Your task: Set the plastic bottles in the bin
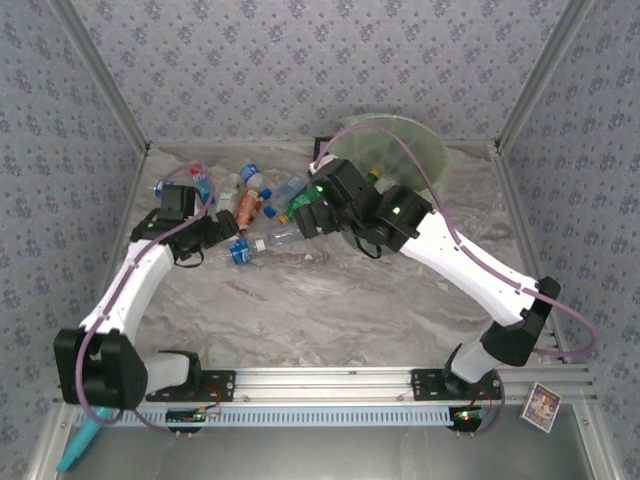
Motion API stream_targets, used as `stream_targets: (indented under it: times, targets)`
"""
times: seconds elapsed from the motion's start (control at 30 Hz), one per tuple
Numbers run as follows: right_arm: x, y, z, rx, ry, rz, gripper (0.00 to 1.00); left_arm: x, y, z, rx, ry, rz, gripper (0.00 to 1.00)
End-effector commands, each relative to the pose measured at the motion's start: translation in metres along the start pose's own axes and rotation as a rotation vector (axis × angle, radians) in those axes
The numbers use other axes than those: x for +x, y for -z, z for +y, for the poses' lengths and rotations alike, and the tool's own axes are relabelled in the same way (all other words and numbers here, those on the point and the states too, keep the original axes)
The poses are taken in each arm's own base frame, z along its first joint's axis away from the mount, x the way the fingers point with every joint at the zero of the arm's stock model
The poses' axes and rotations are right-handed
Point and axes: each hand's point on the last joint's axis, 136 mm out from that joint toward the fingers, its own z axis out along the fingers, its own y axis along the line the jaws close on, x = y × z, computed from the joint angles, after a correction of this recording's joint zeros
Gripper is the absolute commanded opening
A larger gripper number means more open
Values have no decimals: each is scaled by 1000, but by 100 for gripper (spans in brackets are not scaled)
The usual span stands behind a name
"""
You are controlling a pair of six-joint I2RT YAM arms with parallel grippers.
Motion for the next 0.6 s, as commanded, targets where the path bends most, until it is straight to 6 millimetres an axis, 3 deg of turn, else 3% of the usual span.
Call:
stream_targets:
  times: [0.0, 0.33, 0.47, 0.57]
  targets:
    - [-15, 19, -3, -23, 7, -82, 100, -27, -11, -16, 61, -22, -35, 100]
    - [-11, 38, -28, 4, 11, -114, 100, -38, -61, -5, 13, -60, 81, 100]
    - [-8, 42, -39, 2, -11, -112, 100, -27, -72, -3, 26, -62, 154, 100]
    - [-6, 42, -43, -8, -27, -110, 100, -13, -73, -13, 105, -69, 201, 100]
